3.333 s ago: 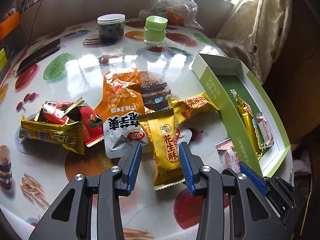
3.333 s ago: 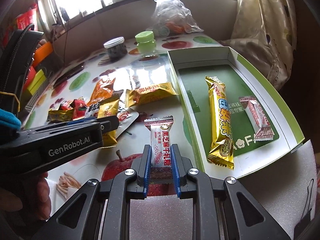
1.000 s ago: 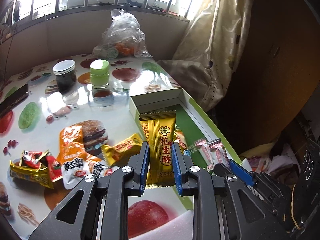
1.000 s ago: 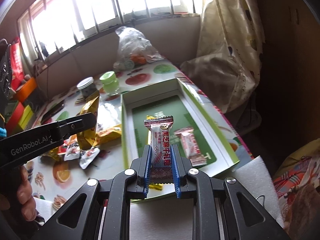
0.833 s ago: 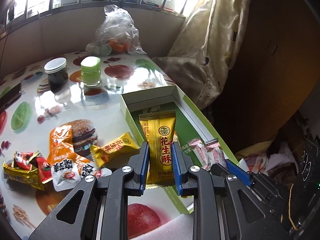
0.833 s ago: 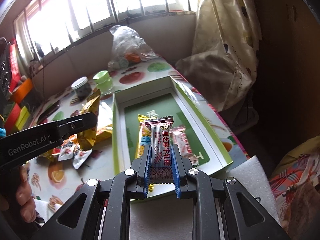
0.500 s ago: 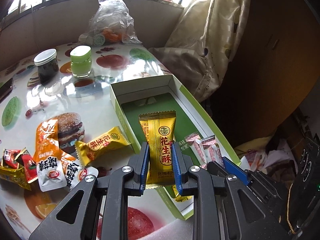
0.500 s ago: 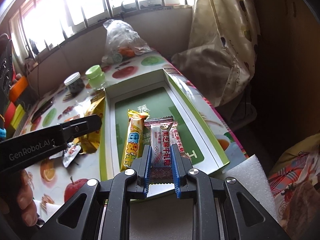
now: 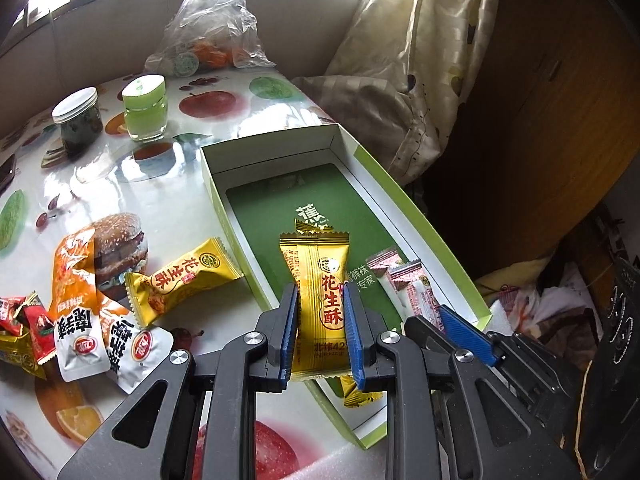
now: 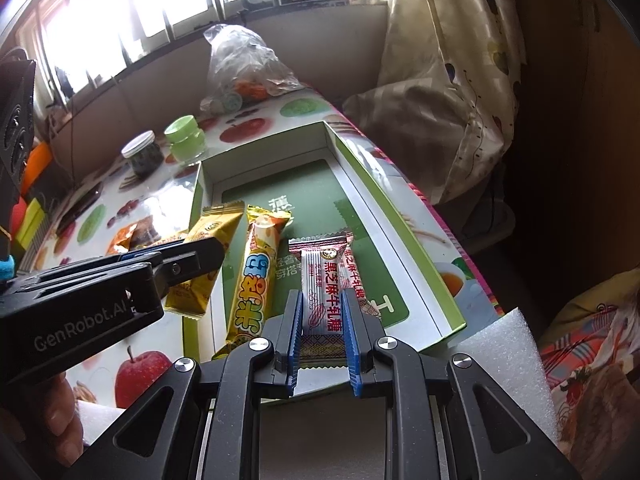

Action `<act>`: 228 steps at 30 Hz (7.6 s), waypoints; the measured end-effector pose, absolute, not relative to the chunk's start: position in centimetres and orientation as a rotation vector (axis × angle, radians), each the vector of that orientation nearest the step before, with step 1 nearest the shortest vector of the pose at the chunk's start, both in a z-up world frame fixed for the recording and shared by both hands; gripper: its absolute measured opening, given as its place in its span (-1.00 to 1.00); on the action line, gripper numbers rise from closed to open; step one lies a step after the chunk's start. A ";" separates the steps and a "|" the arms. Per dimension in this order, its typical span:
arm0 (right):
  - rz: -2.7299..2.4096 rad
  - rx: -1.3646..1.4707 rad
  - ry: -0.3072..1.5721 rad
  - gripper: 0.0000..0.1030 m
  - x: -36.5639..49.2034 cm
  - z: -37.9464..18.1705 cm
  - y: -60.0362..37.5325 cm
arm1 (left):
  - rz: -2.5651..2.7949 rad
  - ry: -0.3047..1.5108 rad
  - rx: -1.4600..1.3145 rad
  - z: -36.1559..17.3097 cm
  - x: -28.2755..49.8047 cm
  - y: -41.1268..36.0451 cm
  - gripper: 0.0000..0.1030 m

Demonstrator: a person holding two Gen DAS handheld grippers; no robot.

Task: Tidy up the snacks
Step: 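Carry both snacks into the green box and open the right tool to release the candy, then lower the yellow pastry into the green box with the left tool, then move the left tool to the long gold bar while the right tool approaches an orange-and-white packet, then grasp the long gold bar with the left tool and lift it, then grasp the orange-and-white packet with the right tool while the left tool holds the gold bar, then carry the gold bar and the orange packet over the green box with both tools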

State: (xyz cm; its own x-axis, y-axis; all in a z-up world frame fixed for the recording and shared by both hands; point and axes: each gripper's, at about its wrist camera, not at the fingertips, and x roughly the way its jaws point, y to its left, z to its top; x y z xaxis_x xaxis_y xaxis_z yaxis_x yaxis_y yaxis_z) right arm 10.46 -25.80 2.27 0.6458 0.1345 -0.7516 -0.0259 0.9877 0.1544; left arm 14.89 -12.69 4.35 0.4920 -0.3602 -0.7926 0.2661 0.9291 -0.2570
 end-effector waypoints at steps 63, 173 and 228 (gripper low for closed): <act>0.105 0.113 0.811 -0.28 8.7 4.5 -22.8 | -0.282 0.869 -0.040 7.4 10.5 -8.1 -0.26; 0.438 -0.048 0.954 -0.30 17.1 0.3 -2.9 | 0.212 1.029 -0.235 0.5 10.3 17.4 0.19; 0.599 -0.008 0.842 -0.92 13.3 3.1 -1.3 | 0.198 0.968 -0.313 1.6 8.7 17.1 -0.54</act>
